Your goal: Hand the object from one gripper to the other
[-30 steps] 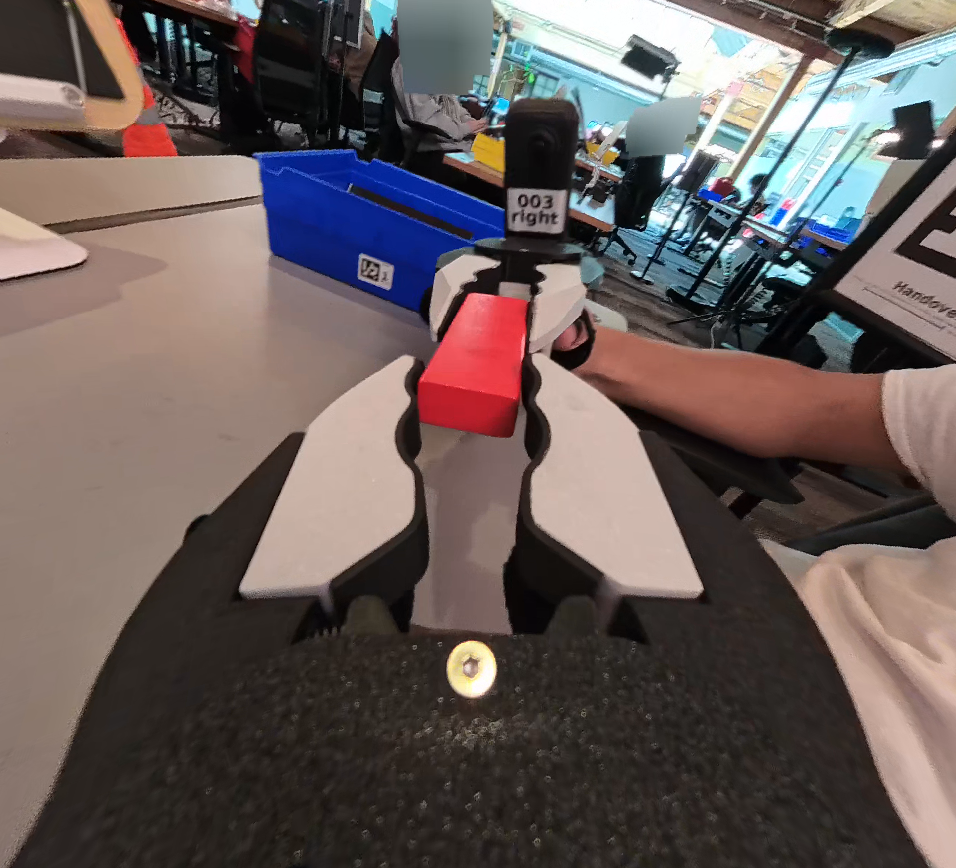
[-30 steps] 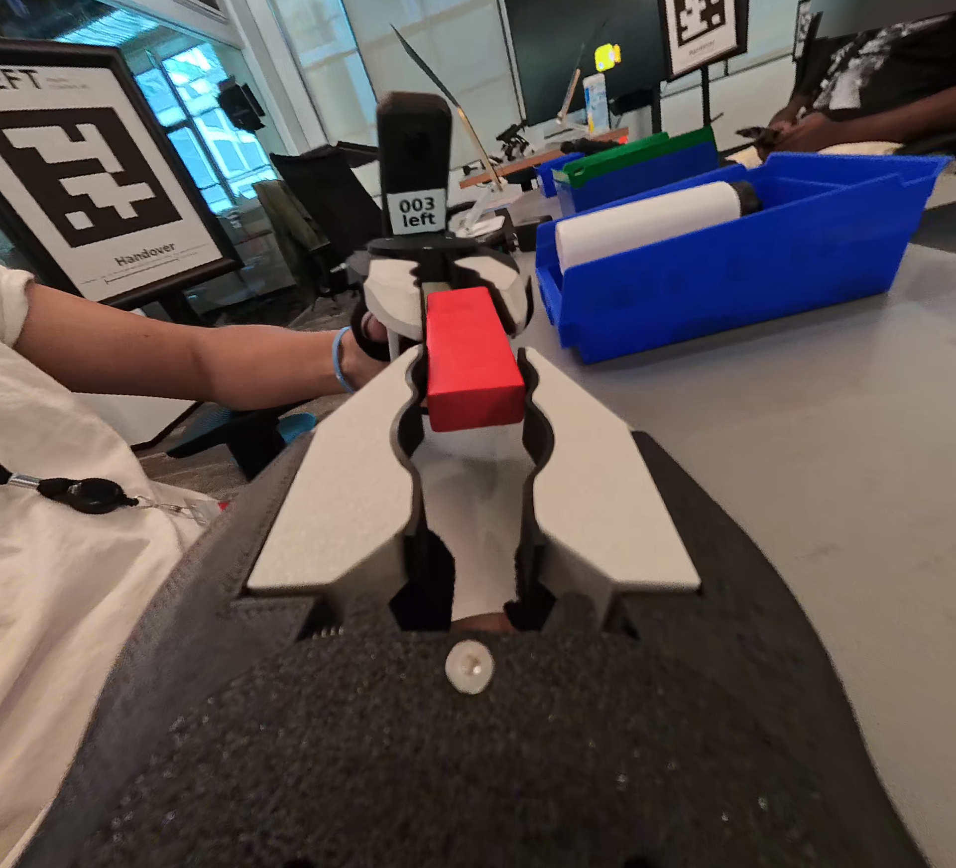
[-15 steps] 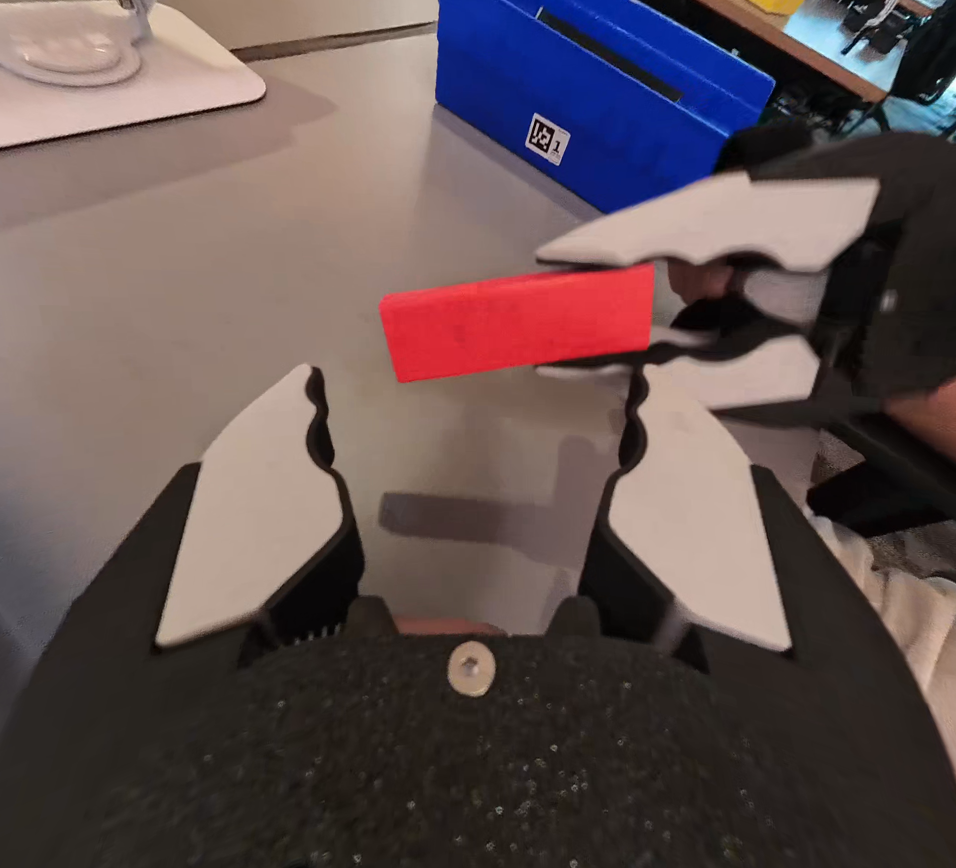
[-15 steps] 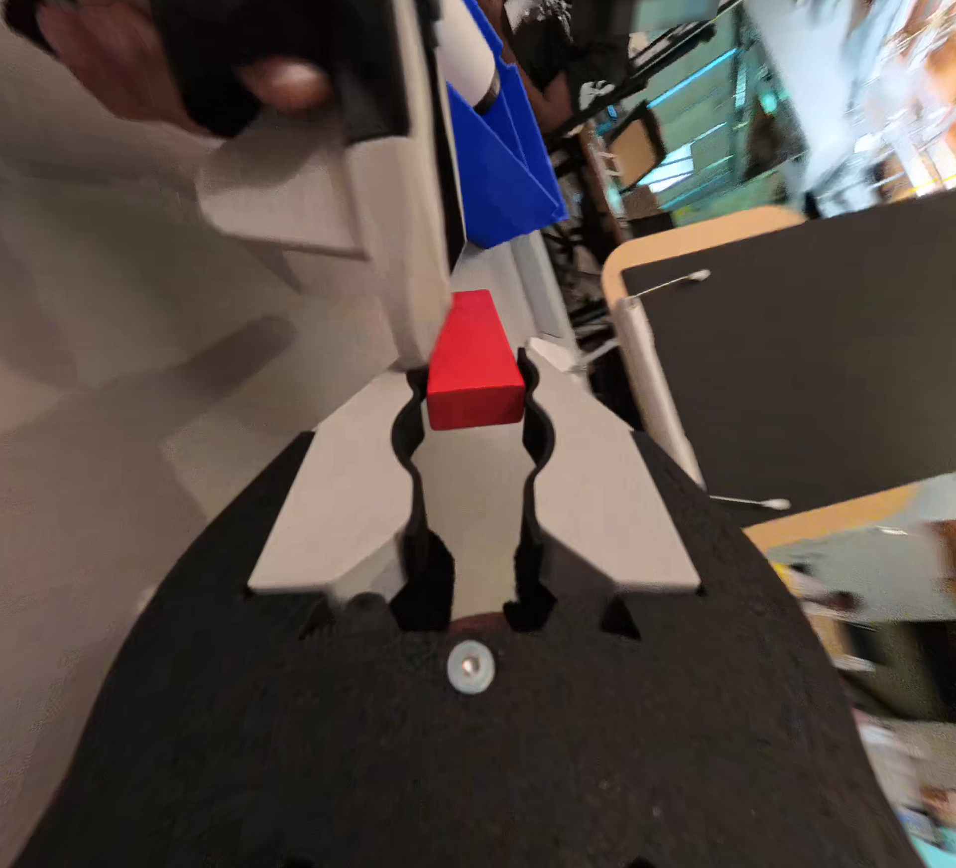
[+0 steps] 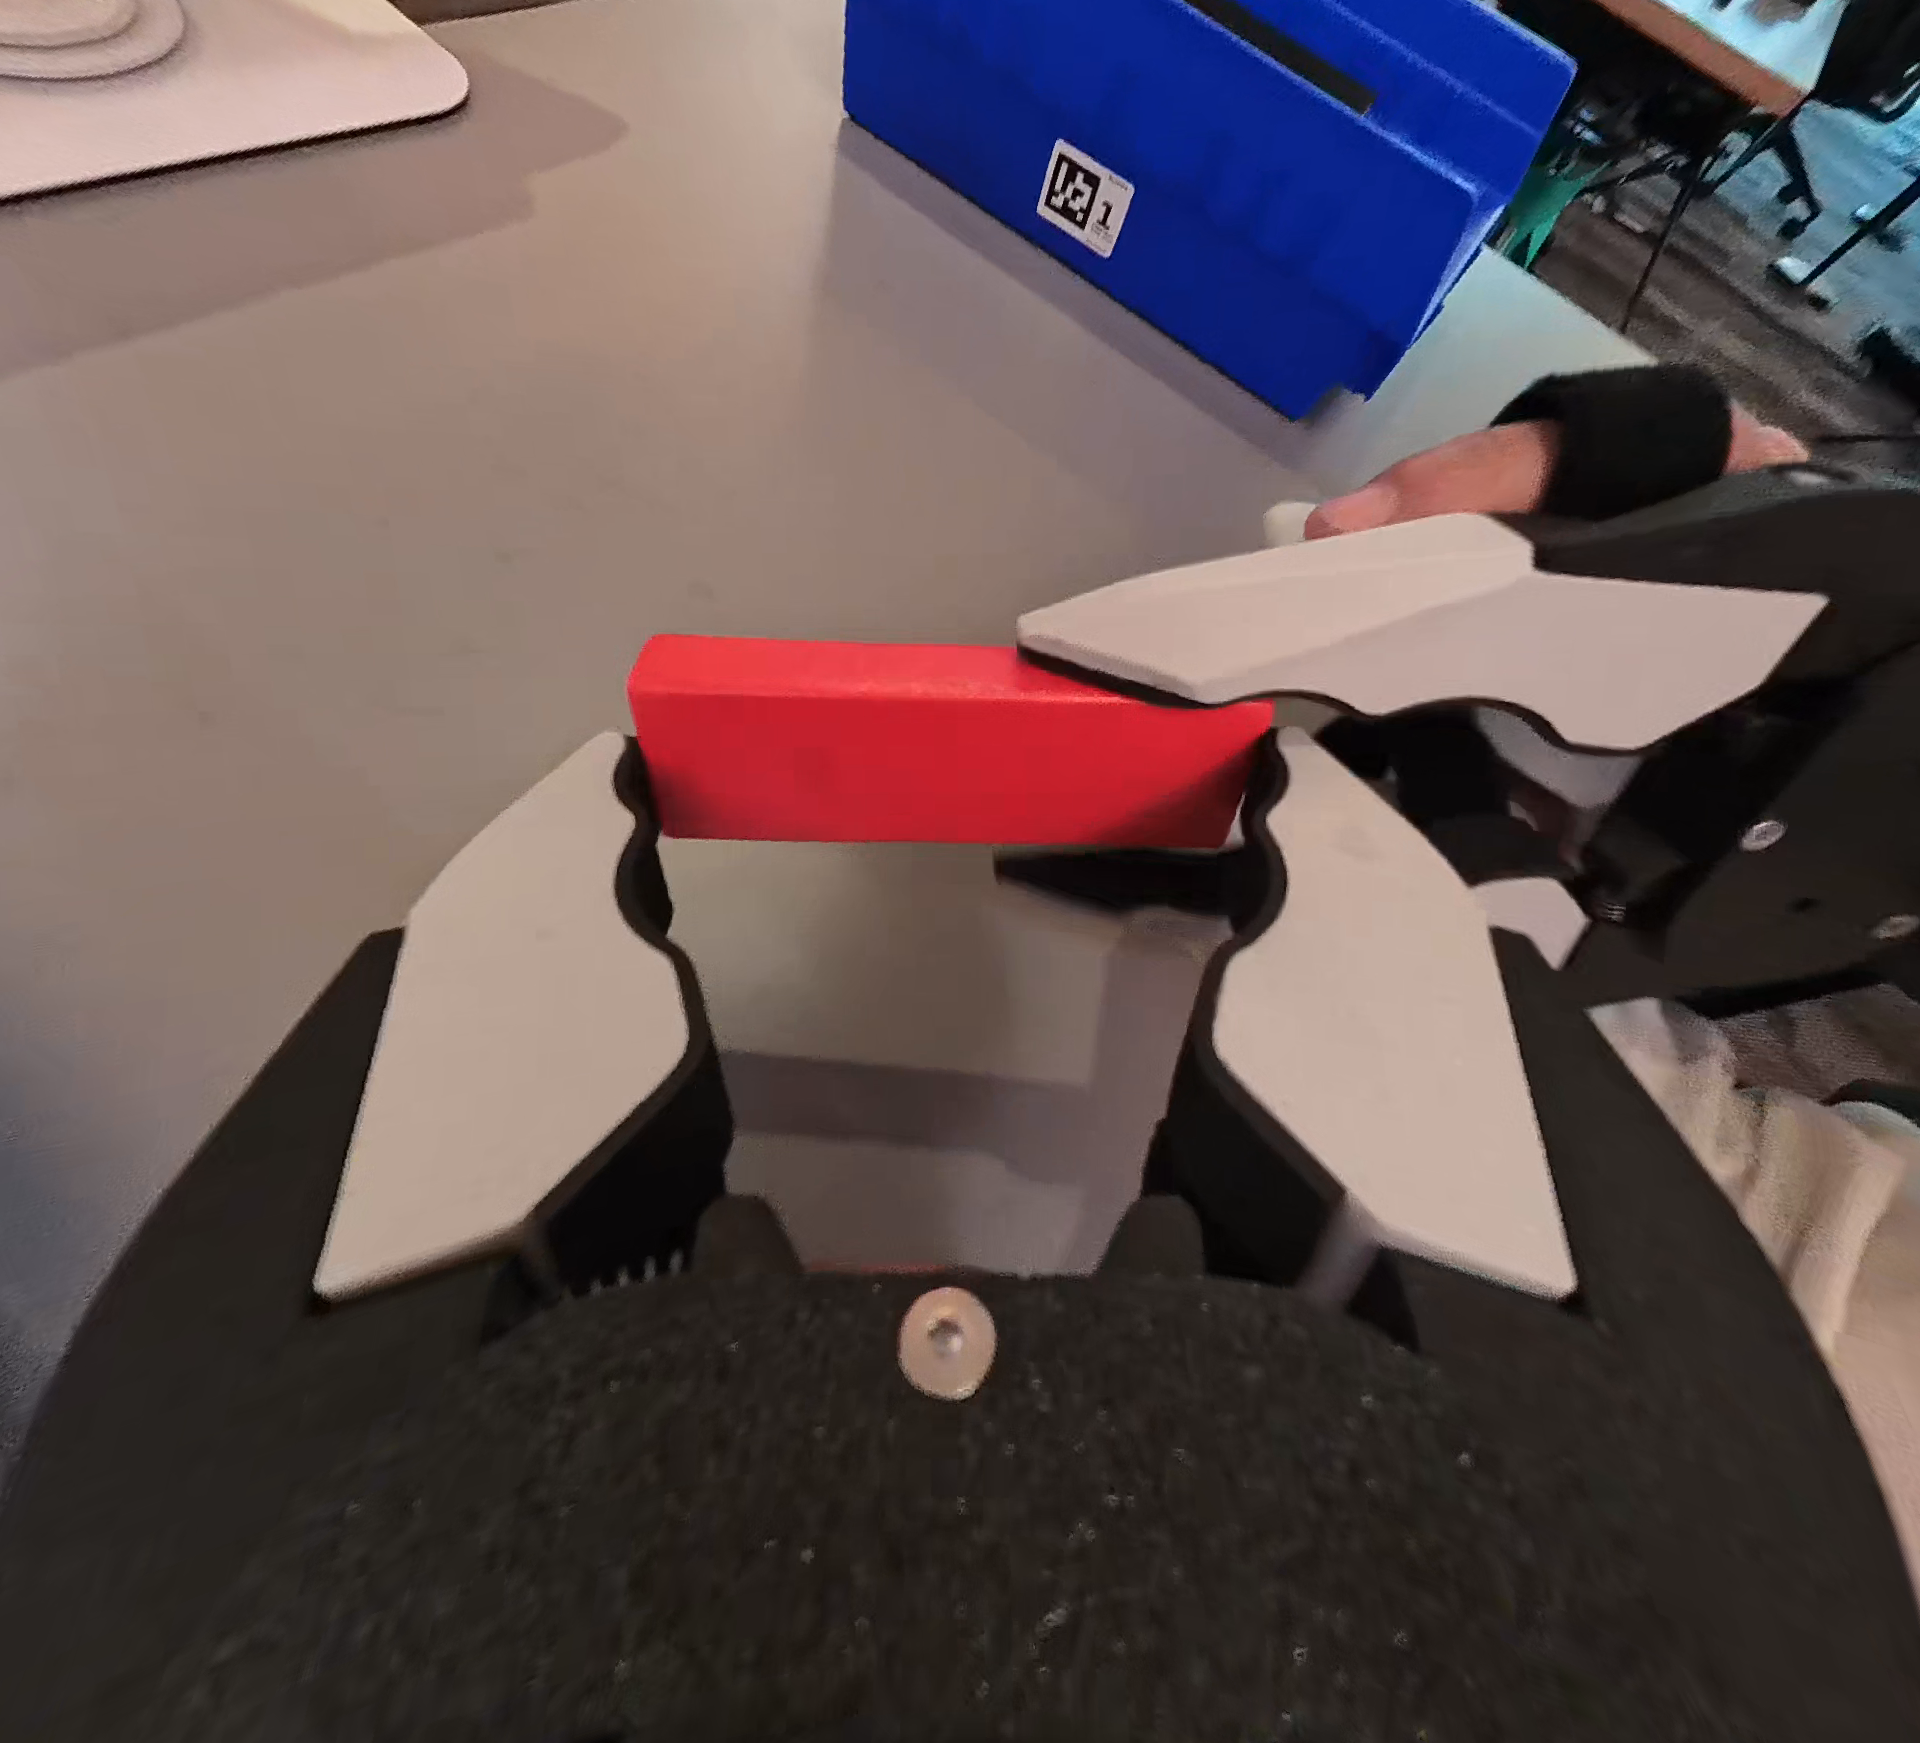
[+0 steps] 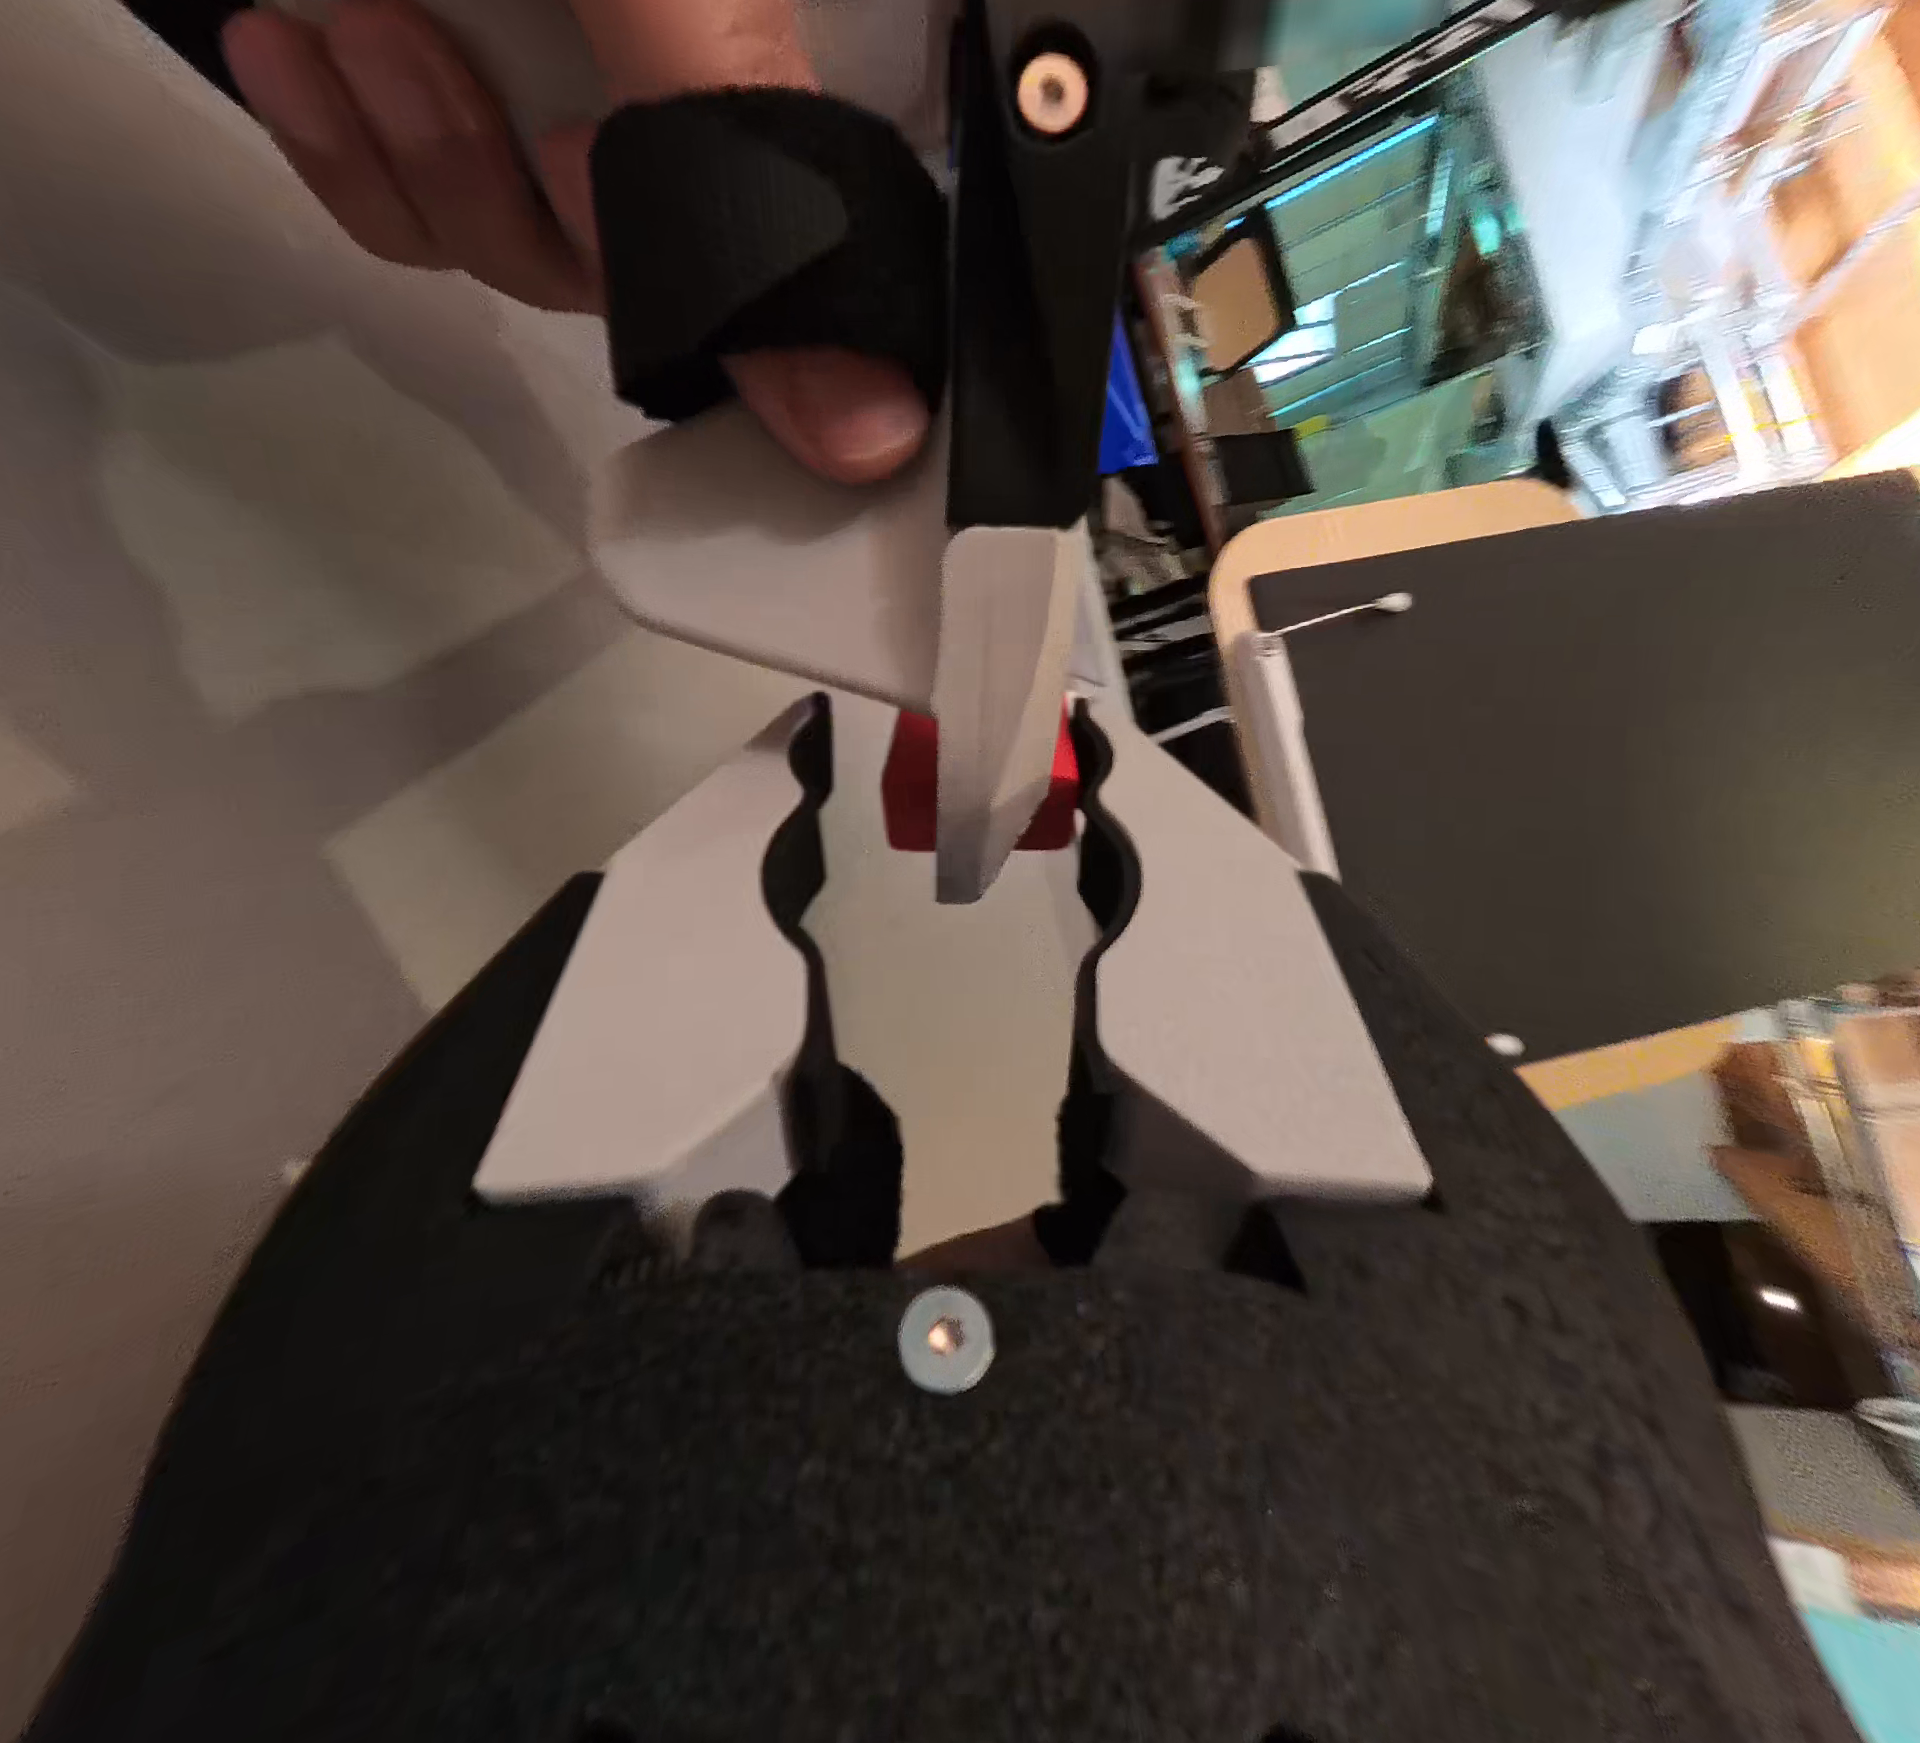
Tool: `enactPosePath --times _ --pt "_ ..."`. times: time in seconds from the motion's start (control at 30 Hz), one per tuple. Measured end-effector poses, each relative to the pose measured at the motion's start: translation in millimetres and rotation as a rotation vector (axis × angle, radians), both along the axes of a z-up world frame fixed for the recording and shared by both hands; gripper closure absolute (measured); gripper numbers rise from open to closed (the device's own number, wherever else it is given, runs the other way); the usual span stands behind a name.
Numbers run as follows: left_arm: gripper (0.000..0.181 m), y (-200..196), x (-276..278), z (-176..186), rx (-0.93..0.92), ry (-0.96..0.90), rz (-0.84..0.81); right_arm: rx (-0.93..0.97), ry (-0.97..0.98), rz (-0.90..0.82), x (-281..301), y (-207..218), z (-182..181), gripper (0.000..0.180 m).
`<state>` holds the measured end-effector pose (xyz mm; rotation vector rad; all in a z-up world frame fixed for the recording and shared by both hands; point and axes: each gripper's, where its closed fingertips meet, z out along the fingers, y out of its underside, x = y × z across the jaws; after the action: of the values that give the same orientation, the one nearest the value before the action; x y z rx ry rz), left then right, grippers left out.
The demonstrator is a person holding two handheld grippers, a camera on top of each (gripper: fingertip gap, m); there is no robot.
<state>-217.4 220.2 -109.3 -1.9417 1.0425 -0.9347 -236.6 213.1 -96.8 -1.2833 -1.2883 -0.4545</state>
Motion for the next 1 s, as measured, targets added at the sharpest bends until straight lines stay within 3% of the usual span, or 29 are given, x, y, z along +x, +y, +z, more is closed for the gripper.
enactPosePath --times 0.1,0.2,0.33,0.47,0.53,0.7,0.8,1.0 --pt "0.075 8 -7 7 0.038 -0.021 0.019 -0.050 0.066 0.048 -5 -5 1 0.116" --pt "0.075 29 -26 8 0.230 0.094 0.074 -0.219 0.160 0.097 2 -8 -9 0.113" --pt "0.075 46 -45 13 0.609 0.311 0.091 -0.409 0.441 0.055 26 10 -1 0.115" --pt "0.074 31 -35 16 0.991 0.492 -0.008 -0.611 0.802 0.128 21 9 25 0.126" --pt "0.074 21 -25 11 1.077 0.543 -0.047 -0.675 0.909 0.181 12 4 35 0.133" --pt "0.075 10 -11 2 1.224 0.669 -0.094 -0.721 0.930 0.145 1 5 29 0.145" --pt "0.075 10 -9 -3 1.284 0.735 -0.083 -0.745 0.915 0.092 1 9 20 0.163" --pt "0.076 10 -6 -5 1.279 0.698 -0.070 -0.796 0.908 0.098 3 10 18 0.165"
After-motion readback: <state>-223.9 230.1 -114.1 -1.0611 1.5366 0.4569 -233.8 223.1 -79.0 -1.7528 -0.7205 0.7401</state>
